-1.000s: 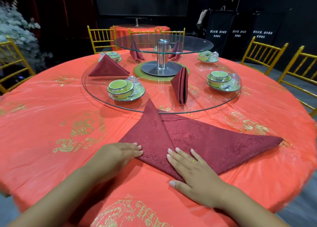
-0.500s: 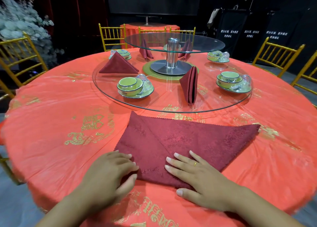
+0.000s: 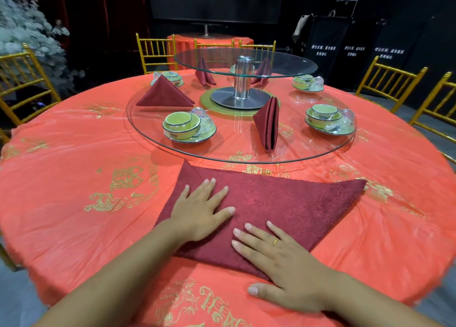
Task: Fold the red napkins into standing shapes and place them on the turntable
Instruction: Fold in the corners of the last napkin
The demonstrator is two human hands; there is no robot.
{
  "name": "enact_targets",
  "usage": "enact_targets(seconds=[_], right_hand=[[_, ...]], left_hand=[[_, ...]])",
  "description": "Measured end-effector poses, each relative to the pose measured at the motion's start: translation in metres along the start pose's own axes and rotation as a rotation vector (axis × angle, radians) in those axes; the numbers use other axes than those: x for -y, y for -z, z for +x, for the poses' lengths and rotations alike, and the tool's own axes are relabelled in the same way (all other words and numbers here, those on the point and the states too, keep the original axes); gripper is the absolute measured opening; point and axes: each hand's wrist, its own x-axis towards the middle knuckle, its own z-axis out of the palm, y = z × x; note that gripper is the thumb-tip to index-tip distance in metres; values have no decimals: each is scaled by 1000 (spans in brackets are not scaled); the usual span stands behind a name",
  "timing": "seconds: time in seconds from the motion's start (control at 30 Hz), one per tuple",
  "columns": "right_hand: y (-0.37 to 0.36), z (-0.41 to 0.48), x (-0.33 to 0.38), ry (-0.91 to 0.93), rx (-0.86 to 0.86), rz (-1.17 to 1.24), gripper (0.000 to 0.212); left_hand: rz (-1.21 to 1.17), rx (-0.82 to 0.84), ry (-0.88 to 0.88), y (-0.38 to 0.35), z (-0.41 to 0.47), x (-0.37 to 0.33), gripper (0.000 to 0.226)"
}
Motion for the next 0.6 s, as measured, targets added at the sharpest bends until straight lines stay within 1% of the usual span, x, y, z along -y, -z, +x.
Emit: enact_targets(seconds=[0.1, 0.3, 0.4, 0.43, 0.5, 0.53, 0.6], right_hand=[[1, -1, 1, 5, -3, -4, 71], [2, -1, 1, 5, 9, -24, 71], [2, -1, 1, 5, 19, -5, 71], [1, -1, 1, 4, 13, 0, 71], [0, -2, 1, -3, -2, -16, 71], [0, -2, 1, -2, -9, -21, 70], [1, -2, 1, -8, -3, -29, 69]], left_hand=[[-5, -28, 97, 2, 17, 22, 74], [26, -19, 206, 17, 41, 50, 75], [26, -90, 293, 25, 37, 42, 80], [29, -133, 291, 25, 32, 33, 82], [24, -212, 212, 20, 19, 10, 85], [11, -226, 163, 16, 11, -2, 87], [-17, -200, 104, 7, -3, -18, 90]])
